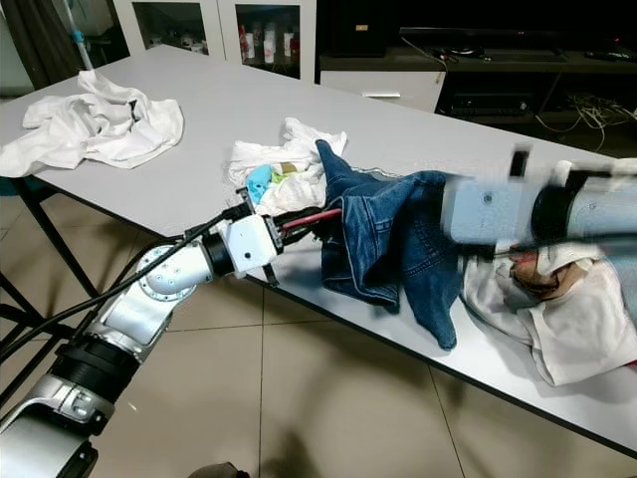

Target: Hang hanger

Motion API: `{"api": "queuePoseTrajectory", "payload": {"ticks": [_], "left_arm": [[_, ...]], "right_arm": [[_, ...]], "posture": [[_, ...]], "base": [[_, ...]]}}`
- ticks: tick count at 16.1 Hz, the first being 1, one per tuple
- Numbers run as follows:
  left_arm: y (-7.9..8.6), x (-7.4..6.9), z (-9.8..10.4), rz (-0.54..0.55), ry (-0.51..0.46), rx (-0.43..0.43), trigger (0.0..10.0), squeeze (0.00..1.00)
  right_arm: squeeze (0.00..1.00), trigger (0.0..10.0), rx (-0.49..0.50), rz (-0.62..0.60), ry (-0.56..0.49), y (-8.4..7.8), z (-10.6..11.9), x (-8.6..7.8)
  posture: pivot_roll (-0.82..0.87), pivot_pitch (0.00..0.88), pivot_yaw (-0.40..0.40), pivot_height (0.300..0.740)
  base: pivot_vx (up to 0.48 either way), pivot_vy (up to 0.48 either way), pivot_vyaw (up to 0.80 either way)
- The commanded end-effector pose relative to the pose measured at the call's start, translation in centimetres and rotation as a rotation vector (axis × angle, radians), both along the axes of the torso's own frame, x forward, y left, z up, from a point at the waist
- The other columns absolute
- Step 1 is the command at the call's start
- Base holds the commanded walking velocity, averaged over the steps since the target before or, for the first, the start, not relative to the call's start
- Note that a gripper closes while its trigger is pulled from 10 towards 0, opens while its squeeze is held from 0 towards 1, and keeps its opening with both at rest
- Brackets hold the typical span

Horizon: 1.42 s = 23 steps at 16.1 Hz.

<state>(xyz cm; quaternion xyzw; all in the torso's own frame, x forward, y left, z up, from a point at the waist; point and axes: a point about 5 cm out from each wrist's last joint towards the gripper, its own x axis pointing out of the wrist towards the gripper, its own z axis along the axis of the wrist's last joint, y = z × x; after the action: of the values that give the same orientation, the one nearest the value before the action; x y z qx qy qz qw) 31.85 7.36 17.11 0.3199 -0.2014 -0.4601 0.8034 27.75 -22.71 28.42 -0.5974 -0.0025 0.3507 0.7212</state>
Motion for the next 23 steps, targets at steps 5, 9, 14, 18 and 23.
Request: {"api": "queuePoseTrajectory", "payload": {"ticks": [5,9,14,18,23], "left_arm": [[-0.3,0.1,0.8,-0.014,-0.043,0.006,10.0,0.0],[-0.3,0.1,0.9,-0.011,-0.047,0.005,10.0,0.0],[-0.5,0.0,0.9,-0.019,-0.046,0.007,10.0,0.0],[-0.6,0.1,0.9,-0.022,-0.046,0.011,10.0,0.0],[-0.3,-0.1,0.6,-0.017,-0.04,0.014,10.0,0.0]], "right_arm": [[0.0,10.0,-0.198,0.057,0.058,0.9,-2.7,1.2],[0.0,10.0,-0.236,0.076,0.072,1.2,-3.9,1.8],[0.0,10.0,-0.143,0.177,0.068,4.3,-4.1,1.1],[0.0,10.0,-0.107,0.157,0.066,3.9,-3.5,0.9],[0.0,10.0,-0.127,0.01,0.057,-0.1,-1.3,0.7]], "posture": [[0.01,0.0,0.01,0.723],[0.01,0.0,0.011,0.723],[0.0,0.0,0.022,0.723],[0.01,0.0,0.024,0.723],[0.0,0.0,0.02,0.723]], "base": [[0.0,0.0,0.0],[0.0,0.0,0.0],[0.0,0.0,0.0],[0.0,0.0,0.0],[0.0,0.0,0.0]]}}
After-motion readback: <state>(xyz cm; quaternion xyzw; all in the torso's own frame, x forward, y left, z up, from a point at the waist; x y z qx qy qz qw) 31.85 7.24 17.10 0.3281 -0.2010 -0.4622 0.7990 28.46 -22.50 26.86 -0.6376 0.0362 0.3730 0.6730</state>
